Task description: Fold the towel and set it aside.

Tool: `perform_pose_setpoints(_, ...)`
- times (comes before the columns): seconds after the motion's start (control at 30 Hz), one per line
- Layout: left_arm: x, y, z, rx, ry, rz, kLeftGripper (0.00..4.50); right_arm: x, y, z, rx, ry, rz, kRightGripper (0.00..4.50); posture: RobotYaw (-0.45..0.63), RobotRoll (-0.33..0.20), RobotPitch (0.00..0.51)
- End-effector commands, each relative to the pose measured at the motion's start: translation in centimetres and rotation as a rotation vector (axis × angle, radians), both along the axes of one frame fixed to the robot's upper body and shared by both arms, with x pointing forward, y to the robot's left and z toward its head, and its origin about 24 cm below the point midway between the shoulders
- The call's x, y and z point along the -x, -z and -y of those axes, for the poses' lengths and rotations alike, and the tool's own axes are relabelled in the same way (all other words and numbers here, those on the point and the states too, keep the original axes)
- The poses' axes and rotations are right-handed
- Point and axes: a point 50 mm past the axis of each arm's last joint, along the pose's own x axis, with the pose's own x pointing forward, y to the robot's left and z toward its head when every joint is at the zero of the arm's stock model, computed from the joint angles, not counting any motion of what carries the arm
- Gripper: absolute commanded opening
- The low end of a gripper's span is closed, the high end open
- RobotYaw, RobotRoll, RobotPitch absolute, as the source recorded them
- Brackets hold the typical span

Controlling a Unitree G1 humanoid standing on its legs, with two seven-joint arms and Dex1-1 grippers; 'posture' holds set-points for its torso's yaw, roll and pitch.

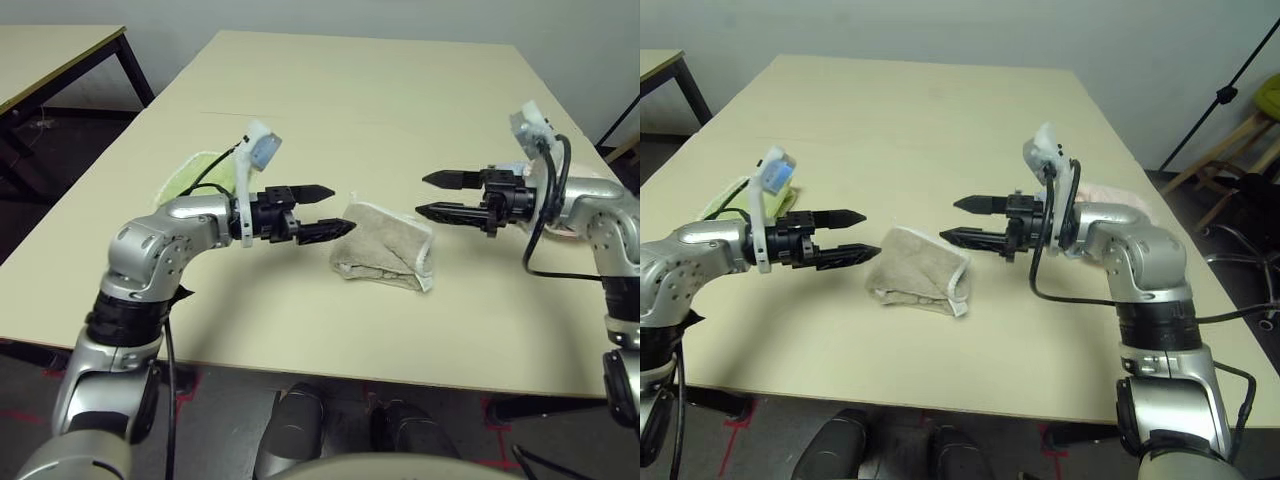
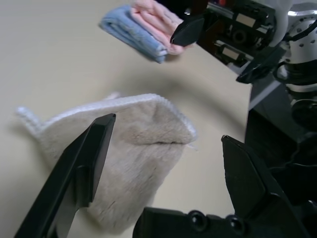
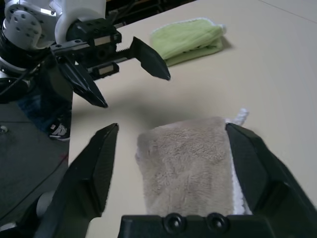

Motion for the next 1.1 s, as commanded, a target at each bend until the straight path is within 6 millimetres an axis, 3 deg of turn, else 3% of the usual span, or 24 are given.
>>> perform_pose_setpoints(0.03, -0.6, 1.2, 0.7, -0.005, 0.013, 0.001, 3.55, 0.4, 1.2, -0.6, 0.011, -0.003, -0.004, 3.12, 0.19, 0.000, 0.090)
perform_pose_setpoints(0.2, -1.2, 1.3, 1.5, -0.011, 0.028, 0.107, 1.90, 1.3, 2.0, -1.5, -0.024, -0.024, -0.029, 1.23, 0.18, 0.000, 0.088)
perform_pose_setpoints(0.3, -1.2, 1.4, 1.5, -0.026, 0.044, 0.122, 1.90, 1.4, 1.8, -1.7, -0.040, -0.024, -0.032, 0.05, 0.18, 0.000, 0.087)
perform_pose_setpoints(0.6, -0.6, 3.6, 2.0, -0.122, 0.107, 0.083, 1.90, 2.1, 3.5, -2.3, 0.079, -0.074, -0.093, 0.02, 0.18, 0.000, 0.096)
perform_pose_setpoints(1.1, -2.4, 8.8, 1.3, -0.263, 0.034, 0.020, 1.90, 0.0, 8.6, -2.1, 0.345, 0.001, -0.047, 0.02, 0.18, 0.000, 0.102)
